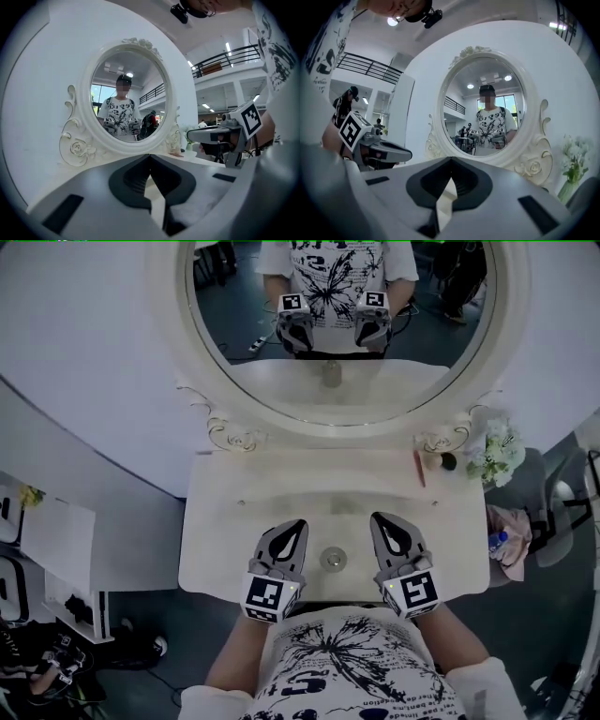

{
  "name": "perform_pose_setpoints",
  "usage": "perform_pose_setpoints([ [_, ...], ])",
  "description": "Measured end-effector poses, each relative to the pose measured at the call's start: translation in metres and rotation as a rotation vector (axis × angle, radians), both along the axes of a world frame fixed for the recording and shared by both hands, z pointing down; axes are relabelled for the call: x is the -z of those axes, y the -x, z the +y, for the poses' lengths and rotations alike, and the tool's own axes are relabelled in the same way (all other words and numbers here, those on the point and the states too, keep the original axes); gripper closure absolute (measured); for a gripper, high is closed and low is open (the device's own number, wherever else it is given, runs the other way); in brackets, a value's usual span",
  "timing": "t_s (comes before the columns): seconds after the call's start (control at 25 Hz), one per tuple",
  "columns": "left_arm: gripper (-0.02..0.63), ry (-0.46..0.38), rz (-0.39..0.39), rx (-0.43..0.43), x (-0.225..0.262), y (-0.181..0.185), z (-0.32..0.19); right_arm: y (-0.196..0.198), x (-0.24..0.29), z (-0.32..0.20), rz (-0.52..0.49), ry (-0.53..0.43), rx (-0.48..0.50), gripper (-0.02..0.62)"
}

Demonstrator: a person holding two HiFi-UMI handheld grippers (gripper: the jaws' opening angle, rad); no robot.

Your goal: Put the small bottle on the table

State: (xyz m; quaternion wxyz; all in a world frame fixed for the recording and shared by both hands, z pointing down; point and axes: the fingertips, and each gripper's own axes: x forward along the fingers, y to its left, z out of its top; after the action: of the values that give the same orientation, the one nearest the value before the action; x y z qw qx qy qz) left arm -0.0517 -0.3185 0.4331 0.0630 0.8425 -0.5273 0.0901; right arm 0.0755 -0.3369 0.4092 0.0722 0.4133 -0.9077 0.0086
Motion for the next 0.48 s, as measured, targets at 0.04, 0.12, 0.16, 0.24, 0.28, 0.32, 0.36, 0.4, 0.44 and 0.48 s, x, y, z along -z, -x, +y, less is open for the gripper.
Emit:
perform_pose_setpoints([
  [0.04, 0.586, -0.008, 0.001, 0.002, 0.004, -0.001, 0.000, 0.001, 0.003, 0.001, 0.002, -0.011, 0.009, 0.578],
  [0.12, 0.586, -0.018, 0.004, 0.006, 0.011, -0.001, 0.000, 0.002, 0.004, 0.002, -0.002, 0.000, 0.029, 0.578],
  [0.16, 0.586, -0.023, 0.001, 0.009, 0.013, 0.000, 0.000, 0.002, 0.003, 0.003, -0.007, 0.013, 0.036, 0.578],
  [0.24, 0.586, -0.031, -0.004, 0.012, 0.018, 0.000, -0.002, -0.001, 0.003, 0.002, -0.018, 0.027, 0.036, 0.578],
  [0.28, 0.586, -0.035, -0.006, 0.013, 0.021, 0.001, -0.004, -0.002, 0.004, 0.001, -0.019, 0.025, 0.035, 0.578],
  [0.32, 0.586, -0.038, -0.009, 0.016, 0.023, 0.002, -0.005, -0.003, 0.005, 0.001, -0.017, 0.019, 0.035, 0.578],
  [0.36, 0.586, -0.042, -0.013, 0.020, 0.026, 0.003, -0.007, -0.005, 0.006, 0.000, -0.012, 0.012, 0.035, 0.578],
  [0.4, 0.586, -0.046, -0.016, 0.024, 0.028, 0.004, -0.008, -0.006, 0.007, 0.000, -0.008, 0.008, 0.034, 0.578],
  [0.44, 0.586, -0.048, -0.017, 0.027, 0.030, 0.004, -0.010, -0.007, 0.008, 0.000, -0.005, 0.005, 0.032, 0.578],
  [0.48, 0.586, -0.048, -0.017, 0.030, 0.031, 0.004, -0.010, -0.008, 0.009, -0.001, -0.003, 0.004, 0.030, 0.580],
])
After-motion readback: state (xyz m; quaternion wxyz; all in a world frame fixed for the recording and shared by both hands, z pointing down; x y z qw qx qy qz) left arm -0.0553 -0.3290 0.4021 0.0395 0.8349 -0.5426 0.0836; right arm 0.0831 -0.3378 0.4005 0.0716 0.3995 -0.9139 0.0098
